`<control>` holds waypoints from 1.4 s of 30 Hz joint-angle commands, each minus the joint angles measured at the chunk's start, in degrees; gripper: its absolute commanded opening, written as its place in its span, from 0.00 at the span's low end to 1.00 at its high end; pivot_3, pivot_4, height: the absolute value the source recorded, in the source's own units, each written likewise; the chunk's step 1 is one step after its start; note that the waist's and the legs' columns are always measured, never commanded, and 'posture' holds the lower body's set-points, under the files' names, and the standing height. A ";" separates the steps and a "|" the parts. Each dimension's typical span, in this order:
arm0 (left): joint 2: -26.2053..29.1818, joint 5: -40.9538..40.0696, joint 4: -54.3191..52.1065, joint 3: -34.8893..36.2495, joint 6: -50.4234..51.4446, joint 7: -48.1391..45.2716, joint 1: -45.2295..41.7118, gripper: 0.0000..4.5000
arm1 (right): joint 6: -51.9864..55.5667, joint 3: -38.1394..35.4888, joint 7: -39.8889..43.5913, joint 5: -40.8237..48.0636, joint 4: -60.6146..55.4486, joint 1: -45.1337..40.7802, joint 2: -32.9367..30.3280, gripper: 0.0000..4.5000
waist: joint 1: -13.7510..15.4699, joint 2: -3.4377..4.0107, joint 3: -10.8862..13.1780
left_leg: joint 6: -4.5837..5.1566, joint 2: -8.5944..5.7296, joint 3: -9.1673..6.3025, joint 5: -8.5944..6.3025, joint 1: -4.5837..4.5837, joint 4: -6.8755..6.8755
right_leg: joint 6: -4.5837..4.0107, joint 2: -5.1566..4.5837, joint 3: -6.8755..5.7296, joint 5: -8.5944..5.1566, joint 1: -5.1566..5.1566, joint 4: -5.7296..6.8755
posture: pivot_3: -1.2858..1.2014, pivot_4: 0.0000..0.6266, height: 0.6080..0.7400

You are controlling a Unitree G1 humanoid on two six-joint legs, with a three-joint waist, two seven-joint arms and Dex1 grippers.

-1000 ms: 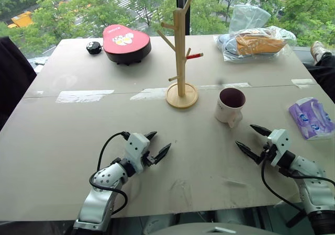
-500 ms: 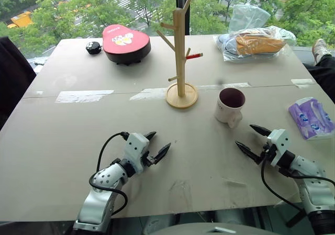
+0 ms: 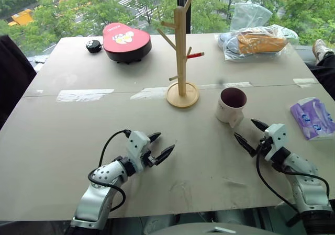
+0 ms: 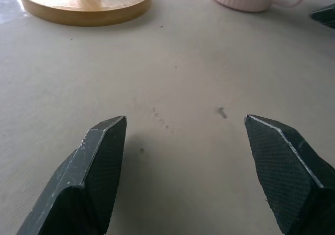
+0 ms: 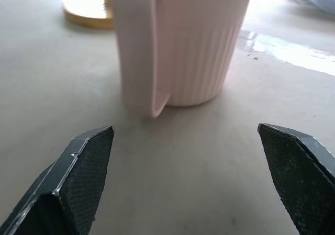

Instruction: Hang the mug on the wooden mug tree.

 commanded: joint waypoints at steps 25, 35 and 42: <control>3.48 -4.14 -8.16 -0.89 8.36 -4.52 -11.61 0.82 | 7.04 2.49 -13.42 -1.11 -10.03 0.31 10.34 0.99 | -0.14 0.03 0.01 | -0.03 -0.03 -0.13 0.02 -0.45 0.06 | -0.02 0.08 -0.13 0.01 -0.45 -0.07 | 0.52 0.24 1.00; 3.40 -4.01 -8.28 -0.57 7.98 -4.18 -10.91 0.82 | 5.64 1.71 -17.37 -3.40 -6.91 -2.24 12.39 0.99 | -0.17 0.02 0.00 | -0.03 -0.04 -0.10 0.02 -0.46 0.07 | -0.02 0.17 -0.11 0.01 -0.47 -0.05 | 0.52 0.24 1.00; 3.35 -3.71 -7.99 -0.53 7.25 -4.28 -9.93 0.82 | 5.04 0.01 -19.03 -4.43 -6.20 -1.84 11.57 0.99 | -0.19 0.02 0.00 | -0.03 -0.04 -0.08 0.02 -0.45 0.08 | -0.02 0.18 -0.10 0.01 -0.47 -0.02 | 0.52 0.24 1.00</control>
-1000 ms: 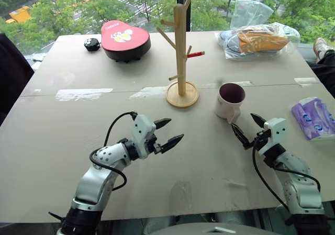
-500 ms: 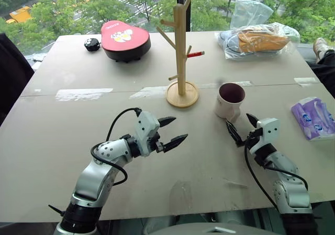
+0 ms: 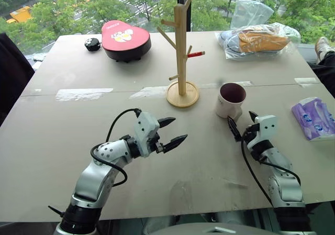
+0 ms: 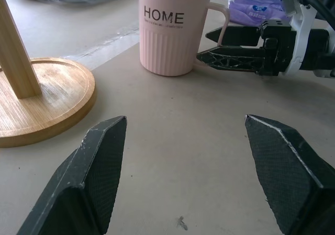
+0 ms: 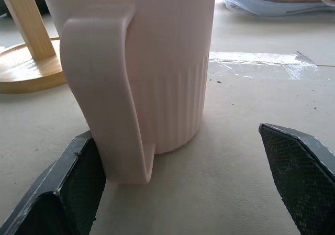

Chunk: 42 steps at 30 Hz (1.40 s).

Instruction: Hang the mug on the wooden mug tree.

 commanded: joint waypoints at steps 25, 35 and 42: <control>0.12 0.03 -1.69 1.87 -3.06 0.86 2.53 0.82 | -2.56 -2.76 1.45 0.76 3.01 -6.04 -1.39 0.01 | -1.30 -0.02 -0.02 | 0.00 0.00 0.11 0.00 0.01 0.04 | 0.00 -0.01 0.11 0.00 -0.05 0.11 | 0.52 0.24 1.00; -11.98 -5.24 -1.52 6.73 -12.91 6.08 1.24 0.82 | -5.70 0.31 26.72 2.03 4.65 -22.44 -23.20 0.01 | -1.53 -0.04 -0.01 | 0.02 -0.01 0.26 0.00 0.00 0.19 | 0.03 -0.11 0.26 0.02 -0.03 0.21 | 0.52 0.24 1.00; -19.08 -1.78 -2.80 5.34 -25.76 8.36 -0.04 0.82 | -9.55 6.84 41.79 -0.60 19.40 -44.57 -26.62 0.01 | -1.49 -0.31 -0.11 | 0.01 0.04 0.38 0.01 0.01 0.17 | -0.02 -0.11 0.34 0.05 -0.06 0.23 | 0.52 0.24 1.00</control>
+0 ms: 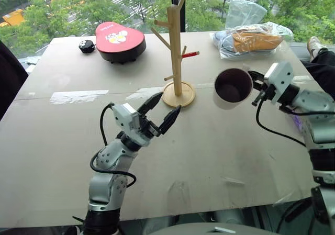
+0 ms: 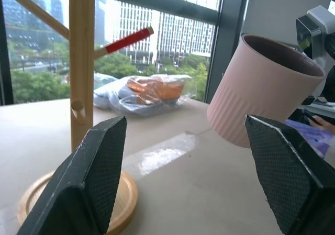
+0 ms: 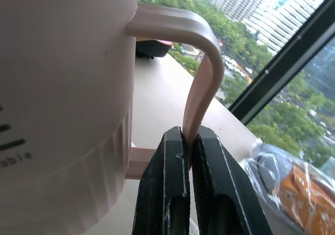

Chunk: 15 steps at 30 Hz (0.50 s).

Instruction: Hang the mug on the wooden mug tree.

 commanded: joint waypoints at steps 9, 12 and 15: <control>-3.45 6.66 -2.50 -1.17 -12.60 5.61 -1.93 0.82 | -17.76 9.90 16.58 -8.27 34.15 -32.11 5.21 0.01 | -0.01 -0.13 0.05 | 0.01 -0.03 0.02 0.00 -0.10 -0.01 | 0.03 -0.05 0.04 0.03 -0.15 -0.08 | 0.52 0.24 1.00; -3.72 7.23 -2.20 -1.68 -13.75 6.53 -0.73 0.82 | -20.83 10.30 17.52 -9.70 41.06 -36.90 7.33 0.01 | 0.00 -0.13 0.05 | 0.00 -0.02 -0.04 0.00 -0.12 -0.05 | 0.02 -0.06 -0.05 0.03 -0.18 -0.11 | 0.52 0.24 1.00; -4.37 7.74 -2.12 -3.22 -14.84 7.17 1.05 0.82 | -23.63 11.36 16.77 -12.81 48.37 -41.84 9.57 0.01 | -0.22 -0.12 0.06 | 0.00 -0.04 0.02 0.00 -0.12 -0.05 | 0.02 -0.11 -0.05 0.03 -0.20 -0.11 | 0.52 0.24 1.00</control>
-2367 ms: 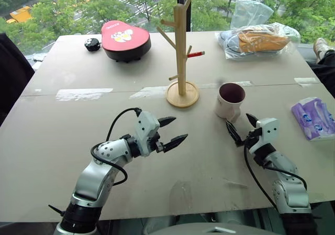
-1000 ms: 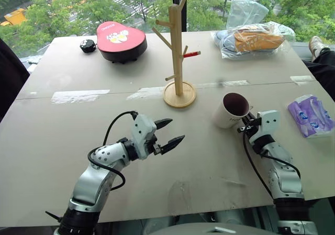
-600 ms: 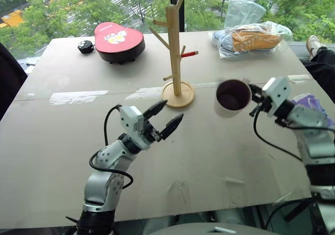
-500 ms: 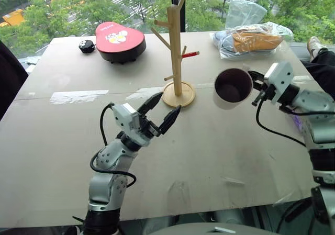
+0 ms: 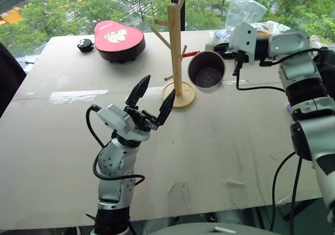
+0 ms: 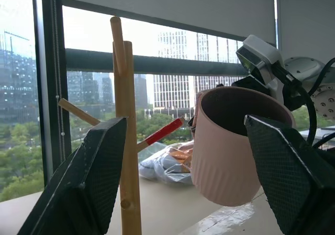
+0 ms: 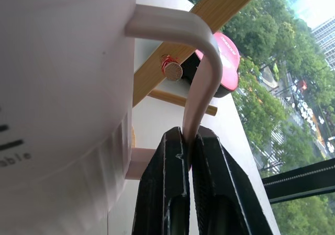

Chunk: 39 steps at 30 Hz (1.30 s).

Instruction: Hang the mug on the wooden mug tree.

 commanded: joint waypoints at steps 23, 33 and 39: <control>1.69 -0.04 0.46 -3.52 -0.04 1.12 5.25 0.82 | 1.68 -6.68 -2.06 -1.64 11.40 -8.16 0.68 0.96 | 0.43 0.04 0.02 | -0.01 -0.05 -0.05 0.00 -0.02 -0.02 | -0.04 -0.14 -0.35 0.01 -0.11 0.14 | 0.52 0.24 1.00; 8.43 0.02 1.36 -1.35 12.12 2.51 11.51 0.82 | 33.32 -22.01 -3.22 17.00 -23.55 23.68 -8.22 0.96 | 0.46 0.04 0.01 | 0.00 -0.04 -0.09 0.00 -0.06 -0.03 | -0.04 -0.19 -0.38 0.01 -0.11 0.16 | 0.52 0.24 1.00; 11.54 5.43 -0.49 -2.51 16.18 4.71 20.09 0.82 | 39.69 -27.53 -13.39 22.97 -50.76 57.60 -3.41 0.96 | 0.60 0.21 0.06 | 0.01 0.00 -0.16 -0.01 -0.13 -0.08 | -0.04 -0.22 -0.36 0.00 -0.14 0.08 | 0.52 0.24 1.00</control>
